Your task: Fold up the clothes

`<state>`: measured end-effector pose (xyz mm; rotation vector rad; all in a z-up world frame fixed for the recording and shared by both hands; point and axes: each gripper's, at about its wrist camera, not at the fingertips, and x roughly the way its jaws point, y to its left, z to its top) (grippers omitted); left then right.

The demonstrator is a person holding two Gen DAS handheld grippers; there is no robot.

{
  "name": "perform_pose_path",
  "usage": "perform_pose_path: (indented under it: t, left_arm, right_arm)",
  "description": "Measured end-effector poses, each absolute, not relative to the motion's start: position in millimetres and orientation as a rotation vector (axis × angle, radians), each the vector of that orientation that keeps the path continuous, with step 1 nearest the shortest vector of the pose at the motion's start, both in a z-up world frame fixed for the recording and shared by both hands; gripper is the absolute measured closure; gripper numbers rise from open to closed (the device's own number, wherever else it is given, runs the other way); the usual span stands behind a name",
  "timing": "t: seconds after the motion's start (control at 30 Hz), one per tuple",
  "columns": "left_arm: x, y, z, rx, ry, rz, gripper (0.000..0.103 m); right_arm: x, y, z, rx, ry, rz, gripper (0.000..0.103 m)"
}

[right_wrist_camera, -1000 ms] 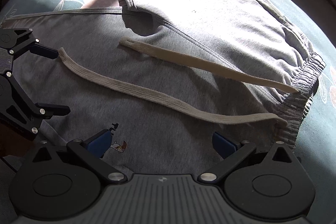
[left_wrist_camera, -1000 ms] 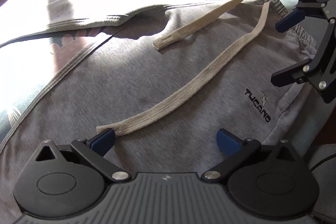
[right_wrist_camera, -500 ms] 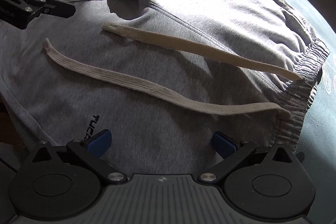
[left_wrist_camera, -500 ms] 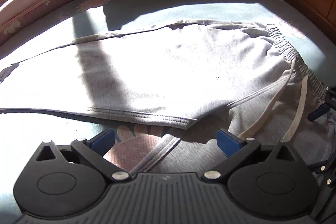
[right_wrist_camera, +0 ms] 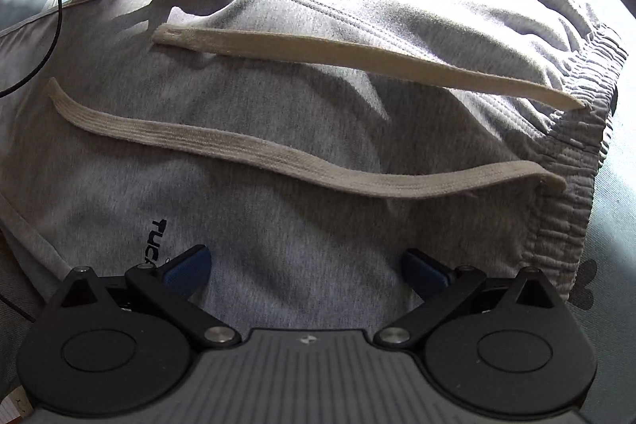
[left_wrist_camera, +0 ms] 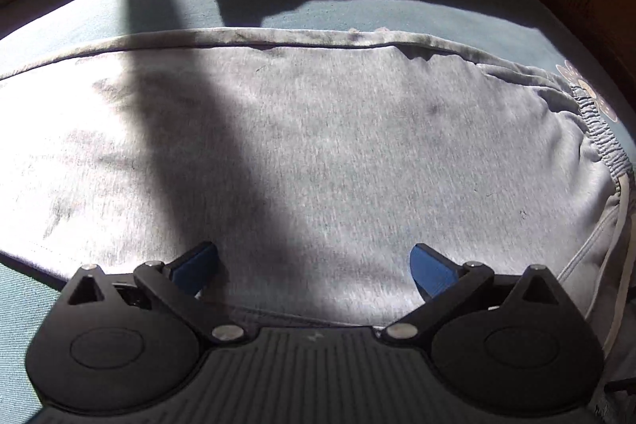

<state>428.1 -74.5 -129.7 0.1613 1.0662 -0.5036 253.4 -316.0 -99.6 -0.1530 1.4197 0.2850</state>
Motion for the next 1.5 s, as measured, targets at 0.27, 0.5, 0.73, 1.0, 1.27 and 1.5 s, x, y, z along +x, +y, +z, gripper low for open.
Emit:
perform_pose_path:
  t: [0.27,0.5,0.73,1.0,1.27,1.5]
  left_arm:
    - [462,-64,-111,0.234,1.009,-0.441,0.001]
    - [475,-33,-128,0.240,1.058,-0.324,0.001]
    - [458,-36,-115,0.303,1.024,-0.339,0.001]
    - [464,-123,-72,0.300,0.880,-0.578,0.001]
    - [483,-251,-86,0.284,0.846,-0.779,0.001]
    - [508,-286,-127,0.279,0.904,-0.624,0.001]
  right_arm:
    - [251,-316,-101,-0.140,1.409,0.267,0.000]
    - [250,-316,-100,-0.143,1.405,0.265,0.000]
    - [241,-314,-99,-0.146,1.350,0.241,0.000]
    - [246,-319,-78,-0.114,1.393,0.238,0.000]
    - [269,-395,-6,-0.046,1.289,0.238,0.000]
    - [284,-498,18,-0.124,1.172,0.142,0.000]
